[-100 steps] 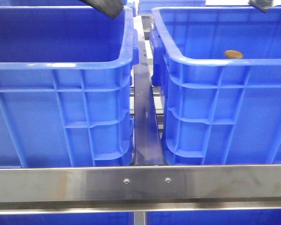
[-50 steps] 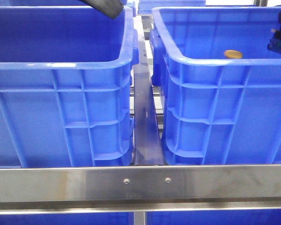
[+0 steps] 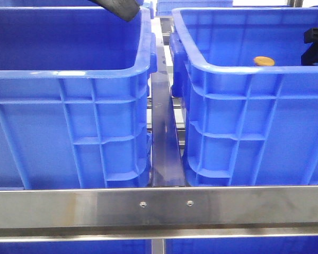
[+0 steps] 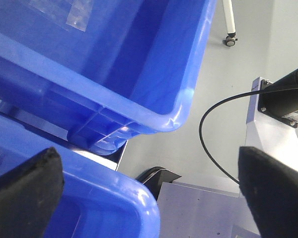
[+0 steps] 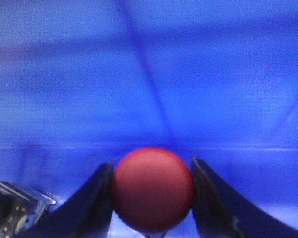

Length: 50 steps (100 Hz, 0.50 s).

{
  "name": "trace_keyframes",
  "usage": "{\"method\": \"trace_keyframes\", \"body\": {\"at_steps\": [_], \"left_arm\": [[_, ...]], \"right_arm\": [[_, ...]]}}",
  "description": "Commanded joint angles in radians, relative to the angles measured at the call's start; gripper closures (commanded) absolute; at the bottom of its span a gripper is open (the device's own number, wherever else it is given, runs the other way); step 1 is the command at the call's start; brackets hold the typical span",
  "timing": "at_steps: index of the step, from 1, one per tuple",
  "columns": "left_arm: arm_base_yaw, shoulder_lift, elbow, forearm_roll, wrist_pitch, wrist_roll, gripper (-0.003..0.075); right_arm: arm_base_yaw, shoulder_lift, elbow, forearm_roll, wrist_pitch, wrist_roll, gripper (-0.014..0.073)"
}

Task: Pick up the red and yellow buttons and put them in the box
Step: 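Lower the red button beside the yellow one with the right gripper and release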

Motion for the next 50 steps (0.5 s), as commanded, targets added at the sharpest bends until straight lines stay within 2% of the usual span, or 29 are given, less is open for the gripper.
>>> {"method": "trace_keyframes", "body": {"at_steps": [1,7,21,27,35,50], "left_arm": [[-0.008,-0.036,-0.028,-0.057,-0.008,0.0,0.005],[-0.008,-0.036,-0.028,-0.057,-0.012,0.0,0.005],[-0.008,-0.036,-0.028,-0.057,-0.016,0.0,0.005],[-0.008,-0.036,-0.028,-0.057,-0.016,0.0,0.005],[-0.008,-0.036,-0.028,-0.057,-0.016,0.0,0.005],[-0.008,-0.036,-0.028,-0.057,-0.016,0.0,0.005]], "right_arm": [[0.002,-0.051,-0.036,0.028,0.009,-0.011,0.0419],[0.002,-0.051,-0.036,0.028,0.008,-0.011,0.0373],[0.002,-0.051,-0.036,0.028,0.025,-0.011,0.0171],[0.002,-0.051,-0.036,0.028,0.036,-0.011,0.0117],[0.002,-0.051,-0.036,0.028,0.042,-0.011,0.0085],[0.002,-0.057,-0.036,0.028,0.06,-0.011,0.0085]]}}
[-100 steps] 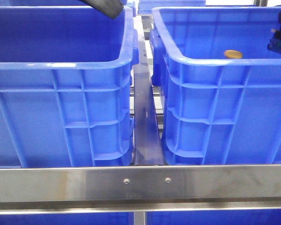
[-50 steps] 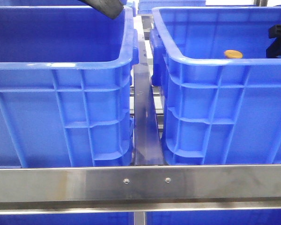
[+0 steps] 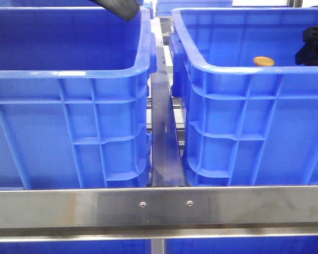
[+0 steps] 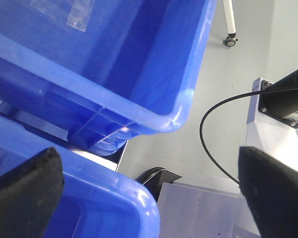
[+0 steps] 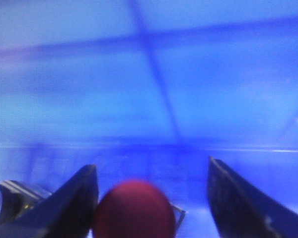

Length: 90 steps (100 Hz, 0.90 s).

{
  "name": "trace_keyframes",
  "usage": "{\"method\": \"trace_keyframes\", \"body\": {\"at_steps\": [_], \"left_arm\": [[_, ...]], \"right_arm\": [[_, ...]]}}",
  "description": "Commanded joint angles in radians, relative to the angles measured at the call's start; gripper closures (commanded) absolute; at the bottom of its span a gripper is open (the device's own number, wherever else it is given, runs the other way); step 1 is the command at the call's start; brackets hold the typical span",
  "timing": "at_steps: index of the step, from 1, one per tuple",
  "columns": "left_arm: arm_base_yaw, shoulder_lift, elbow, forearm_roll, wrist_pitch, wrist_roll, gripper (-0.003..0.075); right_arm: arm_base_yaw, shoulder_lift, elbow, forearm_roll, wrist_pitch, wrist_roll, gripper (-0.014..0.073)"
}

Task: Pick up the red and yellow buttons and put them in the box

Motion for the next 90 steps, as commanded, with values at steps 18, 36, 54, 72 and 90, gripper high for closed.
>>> {"method": "trace_keyframes", "body": {"at_steps": [18,36,54,72,90], "left_arm": [[-0.008,-0.036,-0.028,-0.057,-0.027,0.0,0.005],[-0.008,-0.036,-0.028,-0.057,-0.058,0.021,0.0065],[-0.008,-0.045,-0.024,-0.048,-0.102,0.021,0.0343],[-0.008,-0.064,-0.016,-0.047,-0.117,0.021,0.0738],[-0.008,-0.085,0.022,-0.047,-0.135,0.021,0.074]], "right_arm": [[0.002,-0.104,-0.035,0.027,0.087,-0.011,0.0085],[0.002,-0.164,-0.027,0.027,0.156,-0.007,0.0159],[0.002,-0.249,0.042,0.027,0.199,-0.002,0.049],[0.002,-0.337,0.107,0.027,0.281,-0.002,0.0655],[0.002,-0.425,0.151,0.027,0.313,-0.002,0.0655]]}}
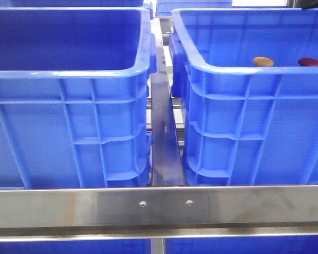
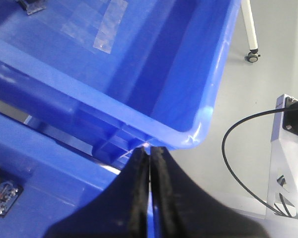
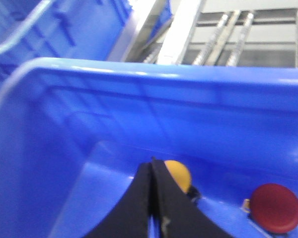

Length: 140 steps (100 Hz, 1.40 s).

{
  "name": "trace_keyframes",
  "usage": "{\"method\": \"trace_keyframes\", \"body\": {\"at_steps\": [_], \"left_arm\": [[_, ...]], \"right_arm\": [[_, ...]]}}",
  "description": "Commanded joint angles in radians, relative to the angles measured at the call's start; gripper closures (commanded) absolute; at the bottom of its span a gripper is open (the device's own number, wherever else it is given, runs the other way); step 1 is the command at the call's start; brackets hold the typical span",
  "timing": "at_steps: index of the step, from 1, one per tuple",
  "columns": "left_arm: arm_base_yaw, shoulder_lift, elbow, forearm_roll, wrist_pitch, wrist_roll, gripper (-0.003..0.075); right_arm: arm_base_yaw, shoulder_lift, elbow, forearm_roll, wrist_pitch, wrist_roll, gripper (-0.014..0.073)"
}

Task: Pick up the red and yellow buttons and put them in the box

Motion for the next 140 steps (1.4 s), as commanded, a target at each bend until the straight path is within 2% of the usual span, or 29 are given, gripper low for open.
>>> {"method": "trace_keyframes", "body": {"at_steps": [1,10,45,91,140], "left_arm": [[-0.008,-0.058,0.001,-0.055,-0.042,0.004,0.074],[-0.008,-0.088,0.044,-0.055,-0.088,0.004,0.074],[-0.008,-0.294,0.29,-0.053,-0.403,0.004,0.074],[-0.008,-0.566,0.54,-0.045,-0.565,0.004,0.074],[-0.008,-0.985,0.848,-0.045,-0.657,0.004,0.074]], "right_arm": [[0.002,-0.088,-0.001,0.035,0.037,-0.002,0.0655],[0.002,-0.137,0.031,0.035,0.028,-0.002,0.0655],[0.002,-0.347,0.202,0.072,-0.056,-0.002,0.0655],[0.002,-0.625,0.385,0.132,-0.094,-0.002,0.0655],[0.002,-1.066,0.628,0.132,-0.142,-0.009,0.0655]]}}
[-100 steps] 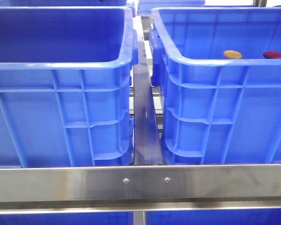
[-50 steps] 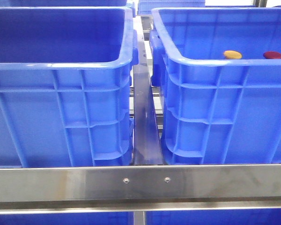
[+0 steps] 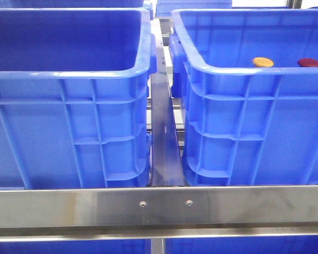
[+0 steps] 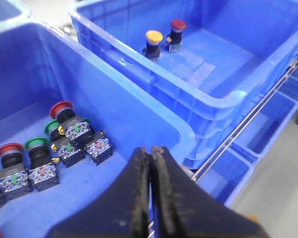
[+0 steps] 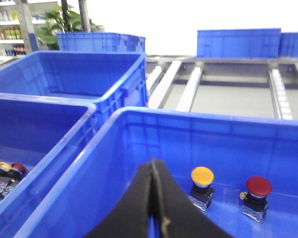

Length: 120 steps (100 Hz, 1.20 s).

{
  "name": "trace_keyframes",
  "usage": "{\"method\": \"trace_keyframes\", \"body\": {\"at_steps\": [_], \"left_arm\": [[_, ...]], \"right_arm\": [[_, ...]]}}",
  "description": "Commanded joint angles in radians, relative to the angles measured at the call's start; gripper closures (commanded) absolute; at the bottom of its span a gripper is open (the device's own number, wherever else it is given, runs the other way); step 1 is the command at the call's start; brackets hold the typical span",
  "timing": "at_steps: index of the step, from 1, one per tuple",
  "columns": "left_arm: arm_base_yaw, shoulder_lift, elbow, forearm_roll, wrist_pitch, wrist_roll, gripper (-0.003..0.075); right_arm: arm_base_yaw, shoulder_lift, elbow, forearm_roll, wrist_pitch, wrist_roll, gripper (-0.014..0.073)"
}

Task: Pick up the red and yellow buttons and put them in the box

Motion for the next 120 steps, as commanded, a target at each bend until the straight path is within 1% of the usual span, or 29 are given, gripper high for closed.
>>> {"method": "trace_keyframes", "body": {"at_steps": [1,24,37,120], "left_arm": [[-0.008,-0.082,0.019,-0.039,-0.061,-0.001,0.074],[-0.008,-0.255,0.13,-0.044,-0.108,-0.001,0.074],[-0.008,-0.304,0.154,-0.044,-0.131,-0.001,0.074],[-0.008,-0.307,0.162,-0.049,-0.131,-0.001,0.074]], "right_arm": [[0.002,-0.07,0.012,0.049,-0.007,-0.009,0.0655],[0.002,-0.203,0.097,0.049,-0.001,-0.009,0.0655],[0.002,-0.224,0.114,0.049,0.002,-0.009,0.0655],[0.002,-0.224,0.114,0.049,0.012,-0.009,0.0655]]}}
